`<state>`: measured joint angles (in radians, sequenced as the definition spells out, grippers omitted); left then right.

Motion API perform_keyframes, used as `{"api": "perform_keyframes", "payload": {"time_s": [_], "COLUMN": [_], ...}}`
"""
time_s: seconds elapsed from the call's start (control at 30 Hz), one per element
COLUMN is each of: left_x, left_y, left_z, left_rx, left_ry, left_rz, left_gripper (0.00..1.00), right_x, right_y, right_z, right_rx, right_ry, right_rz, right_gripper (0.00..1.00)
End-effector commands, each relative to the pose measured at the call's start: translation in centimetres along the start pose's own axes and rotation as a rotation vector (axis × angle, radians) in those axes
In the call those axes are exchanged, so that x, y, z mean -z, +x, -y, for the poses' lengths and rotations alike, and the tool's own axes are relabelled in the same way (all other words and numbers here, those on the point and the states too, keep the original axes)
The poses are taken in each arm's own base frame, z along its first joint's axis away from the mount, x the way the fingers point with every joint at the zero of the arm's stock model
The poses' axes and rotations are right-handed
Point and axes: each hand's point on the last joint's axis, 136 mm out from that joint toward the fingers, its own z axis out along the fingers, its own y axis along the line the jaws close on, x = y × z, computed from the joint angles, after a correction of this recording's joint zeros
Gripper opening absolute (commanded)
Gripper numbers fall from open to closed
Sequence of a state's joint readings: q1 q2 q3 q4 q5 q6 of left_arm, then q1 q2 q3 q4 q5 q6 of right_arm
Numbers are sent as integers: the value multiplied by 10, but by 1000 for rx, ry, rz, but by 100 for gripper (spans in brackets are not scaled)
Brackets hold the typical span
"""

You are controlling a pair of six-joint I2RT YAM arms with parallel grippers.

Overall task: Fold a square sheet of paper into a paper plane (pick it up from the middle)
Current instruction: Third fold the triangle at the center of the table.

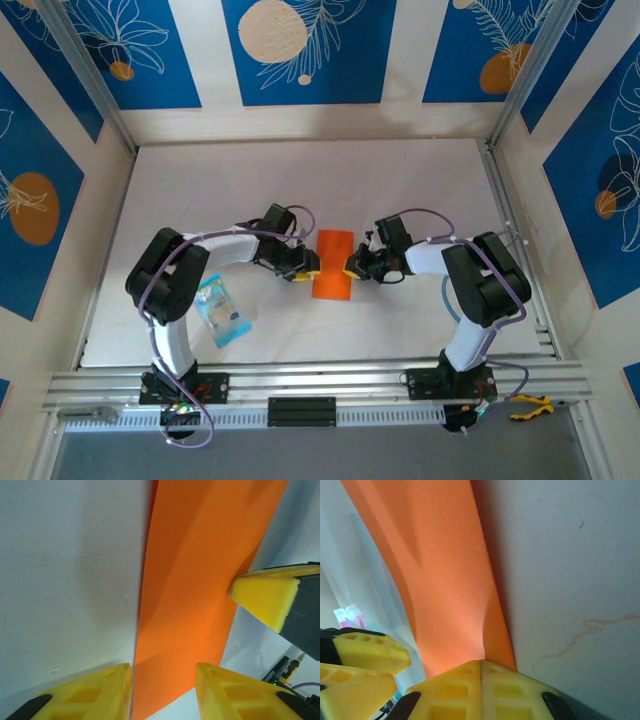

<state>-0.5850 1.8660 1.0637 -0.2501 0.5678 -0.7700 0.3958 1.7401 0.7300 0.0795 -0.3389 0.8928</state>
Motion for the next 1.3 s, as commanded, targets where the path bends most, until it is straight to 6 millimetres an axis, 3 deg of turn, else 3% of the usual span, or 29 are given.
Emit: {"api": "perform_keyframes", "payload": {"time_s": [0.0,0.4,1.27], "left_x": [-5,-18,-21], "left_y": [-3,1,0], "left_z": [4,-3,9], "left_rx": [1,9,2], "left_ry": [-6,-18,45], "left_rz": [-6,-36,-29], "left_gripper": [39,36,31], "right_x": [-5,-3,-3], "right_y": [22,24,28], "right_z": [36,38,38], "right_rx": [-76,-77,-73], "right_ry": [120,128,129], "right_rz": [-47,-47,-58], "right_gripper": [2,2,3]}}
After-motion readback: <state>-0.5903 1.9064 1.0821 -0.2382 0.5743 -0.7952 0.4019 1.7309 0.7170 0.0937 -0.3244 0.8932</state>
